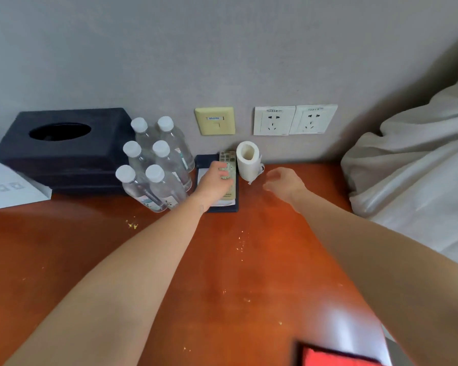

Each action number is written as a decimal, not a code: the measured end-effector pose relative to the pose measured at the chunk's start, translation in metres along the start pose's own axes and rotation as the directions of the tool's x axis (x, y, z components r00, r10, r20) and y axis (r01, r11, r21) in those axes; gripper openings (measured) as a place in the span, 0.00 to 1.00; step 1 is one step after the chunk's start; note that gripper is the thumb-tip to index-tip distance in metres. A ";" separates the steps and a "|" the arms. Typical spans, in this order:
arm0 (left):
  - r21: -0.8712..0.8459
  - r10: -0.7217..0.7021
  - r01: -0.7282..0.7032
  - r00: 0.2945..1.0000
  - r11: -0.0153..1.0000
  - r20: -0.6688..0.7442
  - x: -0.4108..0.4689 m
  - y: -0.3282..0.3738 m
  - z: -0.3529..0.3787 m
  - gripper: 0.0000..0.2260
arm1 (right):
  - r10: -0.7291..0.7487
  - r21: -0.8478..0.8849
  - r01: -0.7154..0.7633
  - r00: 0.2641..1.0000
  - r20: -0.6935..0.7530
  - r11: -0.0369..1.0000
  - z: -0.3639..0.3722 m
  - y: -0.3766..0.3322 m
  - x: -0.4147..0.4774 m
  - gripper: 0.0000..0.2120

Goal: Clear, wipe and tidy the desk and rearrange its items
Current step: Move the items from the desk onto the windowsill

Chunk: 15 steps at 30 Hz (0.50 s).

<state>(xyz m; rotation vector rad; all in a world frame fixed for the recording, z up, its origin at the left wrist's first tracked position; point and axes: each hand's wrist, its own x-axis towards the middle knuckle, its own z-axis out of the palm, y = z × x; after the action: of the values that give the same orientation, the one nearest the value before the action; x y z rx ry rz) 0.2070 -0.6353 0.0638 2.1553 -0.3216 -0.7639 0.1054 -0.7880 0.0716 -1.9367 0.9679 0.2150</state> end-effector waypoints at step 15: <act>0.063 0.212 -0.215 0.976 0.975 0.045 0.064 0.010 0.002 0.19 | -0.031 0.229 0.057 0.993 -0.112 0.972 0.026 -0.018 0.052 0.23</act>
<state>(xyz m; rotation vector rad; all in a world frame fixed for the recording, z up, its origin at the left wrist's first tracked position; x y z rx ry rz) 0.2566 -0.6725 0.0442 2.1282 -0.5964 -0.6795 0.1590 -0.7913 0.0427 -1.7665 0.9738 -0.0287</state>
